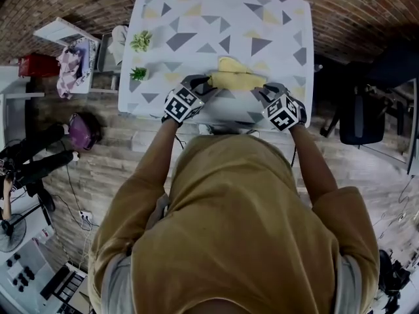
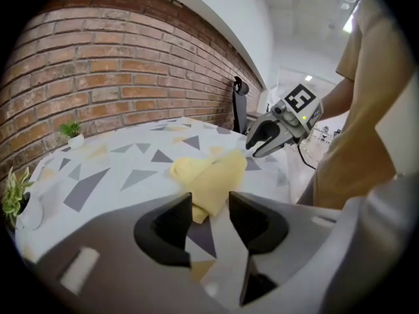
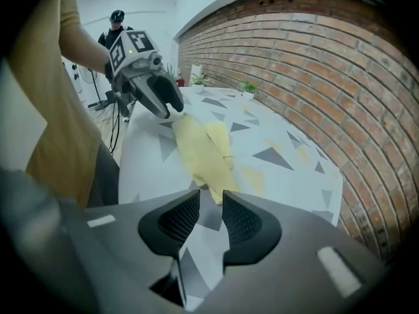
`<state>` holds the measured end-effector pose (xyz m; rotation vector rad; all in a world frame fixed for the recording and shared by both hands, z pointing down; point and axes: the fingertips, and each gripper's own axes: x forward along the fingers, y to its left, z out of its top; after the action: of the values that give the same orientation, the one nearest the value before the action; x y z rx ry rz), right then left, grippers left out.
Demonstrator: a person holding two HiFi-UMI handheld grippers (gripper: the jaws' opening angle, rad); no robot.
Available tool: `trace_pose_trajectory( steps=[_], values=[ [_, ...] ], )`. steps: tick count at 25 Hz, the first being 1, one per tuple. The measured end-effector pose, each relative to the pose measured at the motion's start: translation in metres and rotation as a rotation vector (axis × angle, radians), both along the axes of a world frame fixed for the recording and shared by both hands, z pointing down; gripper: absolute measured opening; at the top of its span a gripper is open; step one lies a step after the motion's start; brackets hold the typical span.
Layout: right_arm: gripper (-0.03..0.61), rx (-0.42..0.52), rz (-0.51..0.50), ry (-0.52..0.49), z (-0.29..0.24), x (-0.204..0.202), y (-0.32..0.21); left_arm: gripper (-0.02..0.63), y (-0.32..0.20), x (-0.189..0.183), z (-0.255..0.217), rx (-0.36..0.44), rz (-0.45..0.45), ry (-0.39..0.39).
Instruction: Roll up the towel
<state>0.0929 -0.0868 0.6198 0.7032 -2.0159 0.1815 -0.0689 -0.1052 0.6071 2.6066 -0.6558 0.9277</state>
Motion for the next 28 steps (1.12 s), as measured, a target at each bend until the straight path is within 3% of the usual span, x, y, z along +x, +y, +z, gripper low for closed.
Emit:
trace_pose_trajectory(
  steps=[3,9,17,28],
  values=[
    [0.089,0.008,-0.042,0.031,0.002,-0.004,0.001,0.193,0.006,0.010,0.001,0.022,0.070,-0.039],
    [0.089,0.076,-0.198,0.151,0.005,-0.010,-0.010,0.193,0.014,0.024,0.014,0.114,0.285,-0.196],
    [0.090,0.043,-0.270,0.218,0.018,-0.004,-0.013,0.193,0.007,0.023,0.026,0.112,0.365,-0.276],
    [0.089,0.025,-0.282,0.216,0.022,-0.007,-0.020,0.193,0.008,0.022,0.029,0.143,0.412,-0.310]
  ],
)
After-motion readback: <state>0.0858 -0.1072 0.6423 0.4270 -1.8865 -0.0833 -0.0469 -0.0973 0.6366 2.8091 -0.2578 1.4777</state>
